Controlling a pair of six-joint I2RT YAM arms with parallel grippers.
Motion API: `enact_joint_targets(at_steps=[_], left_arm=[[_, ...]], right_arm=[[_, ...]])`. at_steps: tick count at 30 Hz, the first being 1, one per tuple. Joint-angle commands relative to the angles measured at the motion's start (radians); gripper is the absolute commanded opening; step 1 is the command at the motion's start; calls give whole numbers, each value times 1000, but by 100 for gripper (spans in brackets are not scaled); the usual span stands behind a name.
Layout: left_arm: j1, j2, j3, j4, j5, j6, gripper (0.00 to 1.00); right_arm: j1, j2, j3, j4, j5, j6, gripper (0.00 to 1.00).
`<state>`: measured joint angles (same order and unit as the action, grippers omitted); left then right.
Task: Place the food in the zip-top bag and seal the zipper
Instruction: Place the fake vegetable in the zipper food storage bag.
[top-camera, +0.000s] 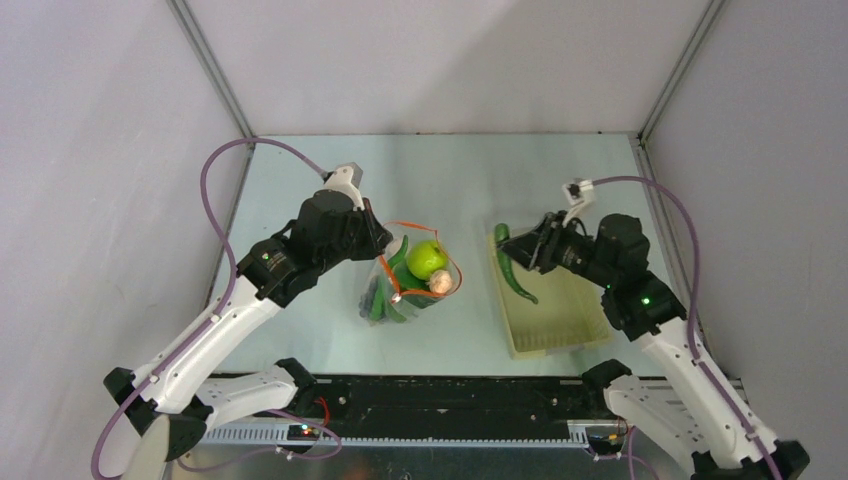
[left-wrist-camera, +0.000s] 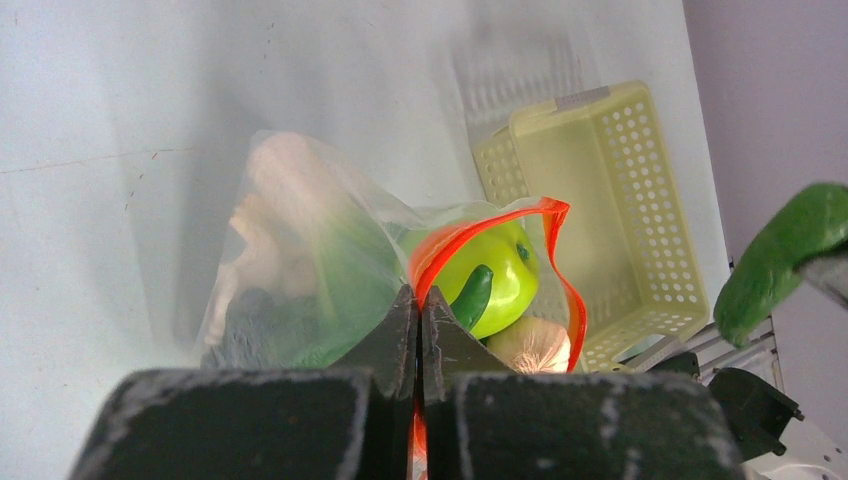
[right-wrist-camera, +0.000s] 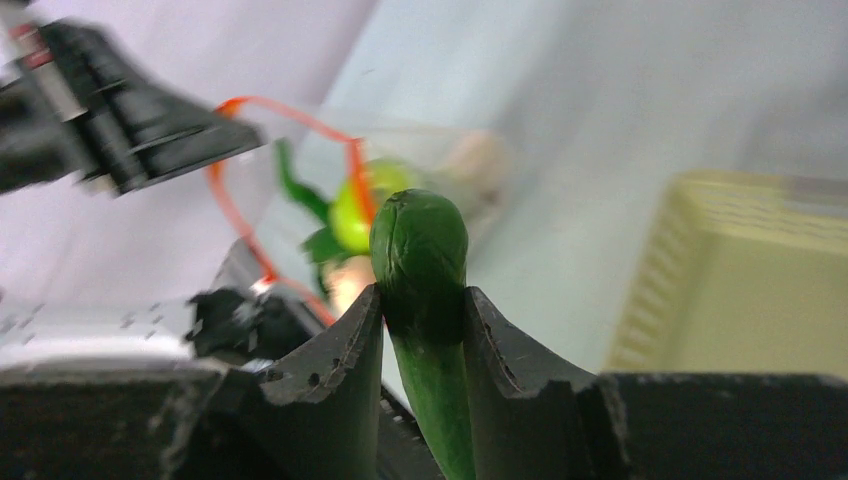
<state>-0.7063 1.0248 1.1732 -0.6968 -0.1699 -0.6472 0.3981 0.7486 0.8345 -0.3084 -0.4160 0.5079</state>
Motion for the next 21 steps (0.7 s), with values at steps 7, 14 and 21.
enact_joint_targets(at_steps=[7,14,21], left_arm=[[5,-14,-4,90,35,-15,0],[5,-16,-6,93,48,-23,0],[7,-22,-9,96,53,-26,0]], right_arm=[[389,223,121,520,154,92,9],[531,393,184,645,334,28,6],[588,508,182,823,428,-14,6]])
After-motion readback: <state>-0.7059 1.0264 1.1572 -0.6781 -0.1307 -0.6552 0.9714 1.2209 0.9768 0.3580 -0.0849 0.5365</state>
